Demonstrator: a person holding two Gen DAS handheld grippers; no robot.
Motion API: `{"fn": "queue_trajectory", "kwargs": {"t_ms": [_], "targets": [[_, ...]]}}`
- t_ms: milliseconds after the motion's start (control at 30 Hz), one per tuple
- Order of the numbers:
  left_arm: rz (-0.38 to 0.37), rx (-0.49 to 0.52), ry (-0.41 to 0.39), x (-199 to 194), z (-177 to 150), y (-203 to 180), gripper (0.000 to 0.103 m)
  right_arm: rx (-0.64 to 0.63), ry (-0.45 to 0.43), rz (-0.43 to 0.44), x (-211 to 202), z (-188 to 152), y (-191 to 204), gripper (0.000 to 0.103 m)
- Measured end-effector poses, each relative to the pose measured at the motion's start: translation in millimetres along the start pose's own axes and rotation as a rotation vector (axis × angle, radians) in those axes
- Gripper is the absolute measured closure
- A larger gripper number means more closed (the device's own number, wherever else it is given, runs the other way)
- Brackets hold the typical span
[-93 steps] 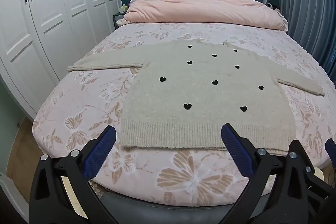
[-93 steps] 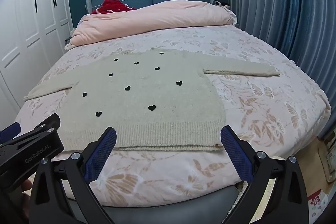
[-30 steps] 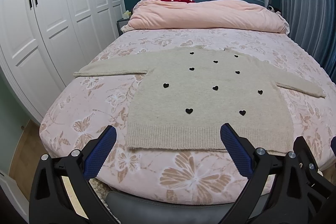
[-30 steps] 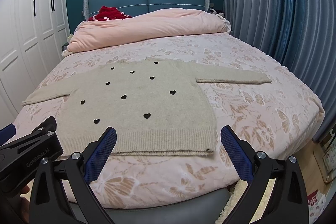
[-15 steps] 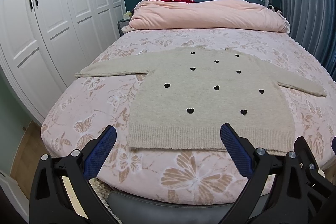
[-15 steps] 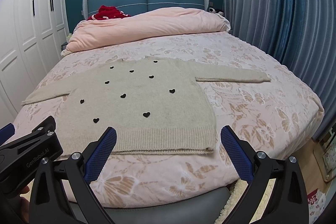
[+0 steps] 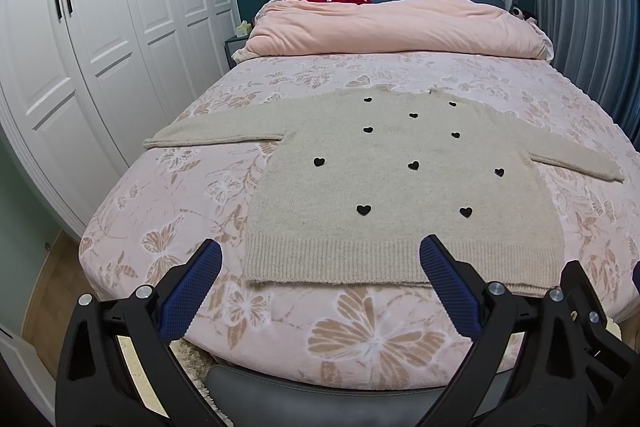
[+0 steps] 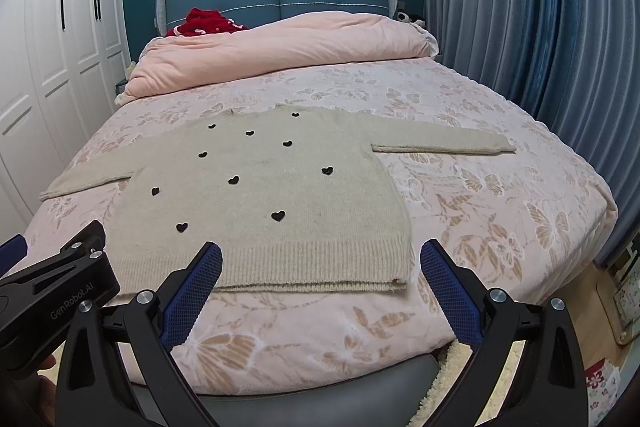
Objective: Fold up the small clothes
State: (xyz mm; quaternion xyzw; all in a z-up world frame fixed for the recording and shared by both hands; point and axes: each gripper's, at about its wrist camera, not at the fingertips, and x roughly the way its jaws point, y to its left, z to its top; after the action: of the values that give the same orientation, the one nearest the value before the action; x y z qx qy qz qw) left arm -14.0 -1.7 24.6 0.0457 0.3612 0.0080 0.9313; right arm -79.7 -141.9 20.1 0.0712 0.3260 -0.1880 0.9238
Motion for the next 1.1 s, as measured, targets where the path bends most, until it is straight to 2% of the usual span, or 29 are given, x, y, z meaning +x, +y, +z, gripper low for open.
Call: {"fn": "queue_trajectory", "kwargs": {"t_ms": [267, 500, 633, 767, 933, 1100], "targets": [[0.003, 0.006, 0.007, 3, -4, -1, 0.006, 0.002, 0.006, 0.000, 1, -5, -1, 0.005], [0.005, 0.014, 0.057, 24, -16, -7, 0.006, 0.008, 0.066, 0.003, 21, -19, -2, 0.005], [-0.033, -0.018, 0.075, 39, -19, -4, 0.005, 0.055, 0.156, 0.150, 56, -18, -19, 0.005], [-0.031, -0.071, 0.089, 60, -17, 8, 0.005, 0.187, 0.189, 0.146, 105, -3, -76, 0.005], [-0.028, -0.140, 0.127, 94, -10, 26, 0.005, 0.382, 0.193, 0.074, 189, 46, -189, 0.005], [-0.040, -0.136, 0.161, 125, -4, 20, 0.005, 0.605, 0.174, 0.029, 279, 90, -303, 0.005]]}}
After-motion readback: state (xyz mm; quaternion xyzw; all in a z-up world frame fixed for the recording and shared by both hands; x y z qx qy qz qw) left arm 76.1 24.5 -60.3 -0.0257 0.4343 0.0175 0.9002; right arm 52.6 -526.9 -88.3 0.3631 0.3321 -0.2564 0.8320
